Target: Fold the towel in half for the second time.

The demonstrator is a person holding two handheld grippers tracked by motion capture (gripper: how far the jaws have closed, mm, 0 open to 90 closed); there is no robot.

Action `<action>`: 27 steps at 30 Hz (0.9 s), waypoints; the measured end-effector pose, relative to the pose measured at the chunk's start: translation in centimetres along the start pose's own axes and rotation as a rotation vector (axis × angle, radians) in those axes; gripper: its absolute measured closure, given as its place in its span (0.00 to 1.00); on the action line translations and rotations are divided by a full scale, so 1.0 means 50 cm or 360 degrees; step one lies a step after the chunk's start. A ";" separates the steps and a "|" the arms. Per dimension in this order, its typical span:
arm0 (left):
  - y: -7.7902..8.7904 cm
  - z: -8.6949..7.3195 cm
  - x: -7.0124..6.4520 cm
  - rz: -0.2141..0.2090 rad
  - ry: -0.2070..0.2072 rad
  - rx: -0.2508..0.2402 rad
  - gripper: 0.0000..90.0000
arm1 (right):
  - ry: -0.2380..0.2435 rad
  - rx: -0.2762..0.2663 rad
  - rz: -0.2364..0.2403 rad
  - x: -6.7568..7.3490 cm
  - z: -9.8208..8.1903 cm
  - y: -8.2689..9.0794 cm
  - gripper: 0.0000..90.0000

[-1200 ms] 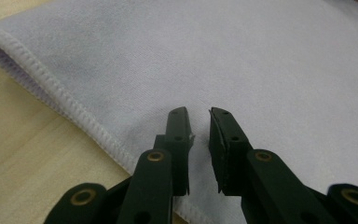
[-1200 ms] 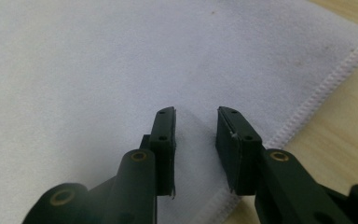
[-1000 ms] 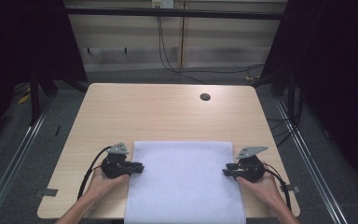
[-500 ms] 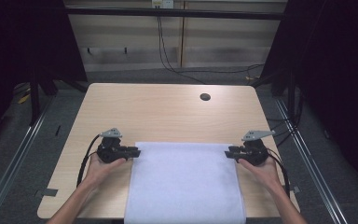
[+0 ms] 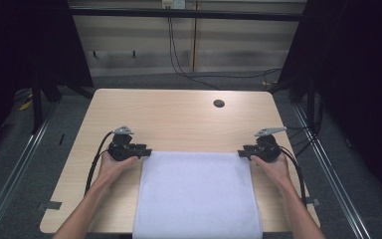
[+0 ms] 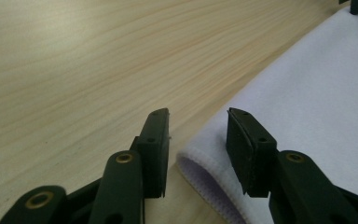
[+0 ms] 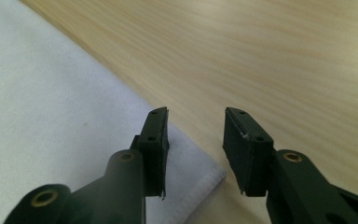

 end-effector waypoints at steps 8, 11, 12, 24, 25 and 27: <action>-0.006 -0.010 0.001 -0.0046 0.0004 0.0027 0.63 | -0.0003 0.0038 0.0012 -0.003 -0.021 0.002 0.64; -0.011 -0.014 -0.007 -0.0064 -0.0045 0.0073 0.67 | 0.0020 0.0054 0.0001 -0.003 -0.025 -0.002 0.66; -0.011 -0.015 -0.010 -0.0067 -0.0058 0.0091 0.68 | 0.0031 0.0063 -0.0004 -0.001 -0.026 -0.004 0.68; 0.025 -0.017 -0.026 -0.0147 -0.0102 0.0067 0.96 | 0.0005 0.0023 0.0060 0.011 -0.012 0.010 0.95; 0.030 -0.009 -0.023 -0.0129 -0.0101 0.0041 0.96 | 0.0015 -0.0007 0.0066 0.011 -0.004 0.017 0.95; 0.035 0.004 -0.019 -0.0113 -0.0085 0.0007 0.96 | 0.0007 -0.0063 0.0062 0.011 0.010 0.028 0.96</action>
Point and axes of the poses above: each handheld gripper's, and its own axes: y roughly backward along the jaws, z roughly out of its top, x roughly to its left, the point moved 4 cm from there along -y, roughly forward along the jaws, and after that the axes turned 6 degrees about -y, right-handed, at the moved point
